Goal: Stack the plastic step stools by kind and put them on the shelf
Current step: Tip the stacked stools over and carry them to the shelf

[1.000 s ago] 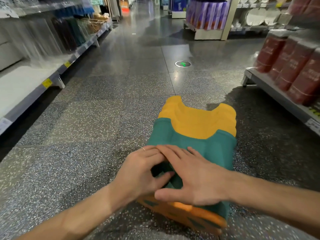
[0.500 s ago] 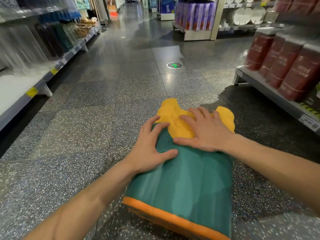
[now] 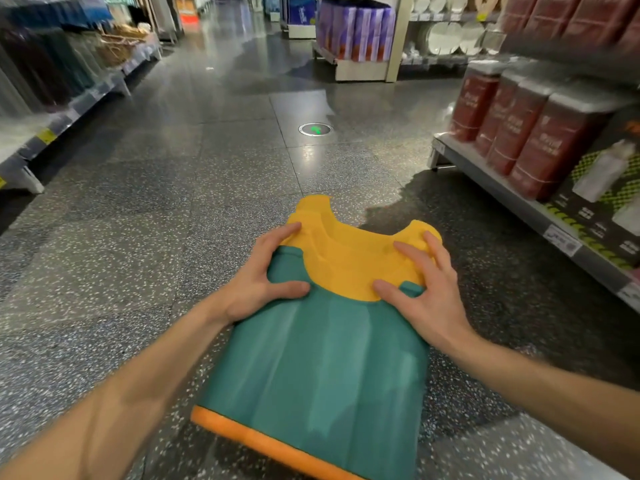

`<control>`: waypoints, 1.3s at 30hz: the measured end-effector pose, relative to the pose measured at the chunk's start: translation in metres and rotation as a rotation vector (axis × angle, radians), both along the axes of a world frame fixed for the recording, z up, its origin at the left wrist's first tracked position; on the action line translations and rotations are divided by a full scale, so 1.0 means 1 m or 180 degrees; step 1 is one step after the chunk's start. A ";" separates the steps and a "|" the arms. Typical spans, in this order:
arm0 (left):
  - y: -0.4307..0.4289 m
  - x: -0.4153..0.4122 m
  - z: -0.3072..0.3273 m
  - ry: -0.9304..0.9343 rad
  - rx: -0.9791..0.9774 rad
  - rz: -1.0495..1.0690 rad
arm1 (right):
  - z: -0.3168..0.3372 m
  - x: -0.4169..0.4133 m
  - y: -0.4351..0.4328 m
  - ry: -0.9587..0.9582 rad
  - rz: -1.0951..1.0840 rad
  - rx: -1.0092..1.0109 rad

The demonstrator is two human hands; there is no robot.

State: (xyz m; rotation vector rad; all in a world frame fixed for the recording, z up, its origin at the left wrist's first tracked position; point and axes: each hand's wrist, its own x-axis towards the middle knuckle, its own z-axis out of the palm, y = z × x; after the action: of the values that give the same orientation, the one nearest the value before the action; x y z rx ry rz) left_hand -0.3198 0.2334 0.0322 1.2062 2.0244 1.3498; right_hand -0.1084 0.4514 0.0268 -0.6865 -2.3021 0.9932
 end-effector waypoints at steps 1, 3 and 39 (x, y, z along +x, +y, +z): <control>-0.004 -0.001 -0.002 -0.0035 0.0056 0.0088 | 0.000 -0.003 -0.002 0.0090 0.0031 -0.0044; -0.016 -0.003 -0.005 -0.0139 0.0172 0.0248 | 0.003 -0.013 -0.010 0.0294 0.0103 -0.0067; -0.259 0.037 0.079 -0.0747 0.1614 0.2036 | 0.066 -0.121 -0.190 0.0744 0.1775 -0.0972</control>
State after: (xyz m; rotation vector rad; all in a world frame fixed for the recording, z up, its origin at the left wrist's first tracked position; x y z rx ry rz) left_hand -0.2824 -0.0252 0.1114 0.5161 2.0346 2.2890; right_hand -0.2298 0.2611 0.0927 -0.0123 -2.1907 1.6040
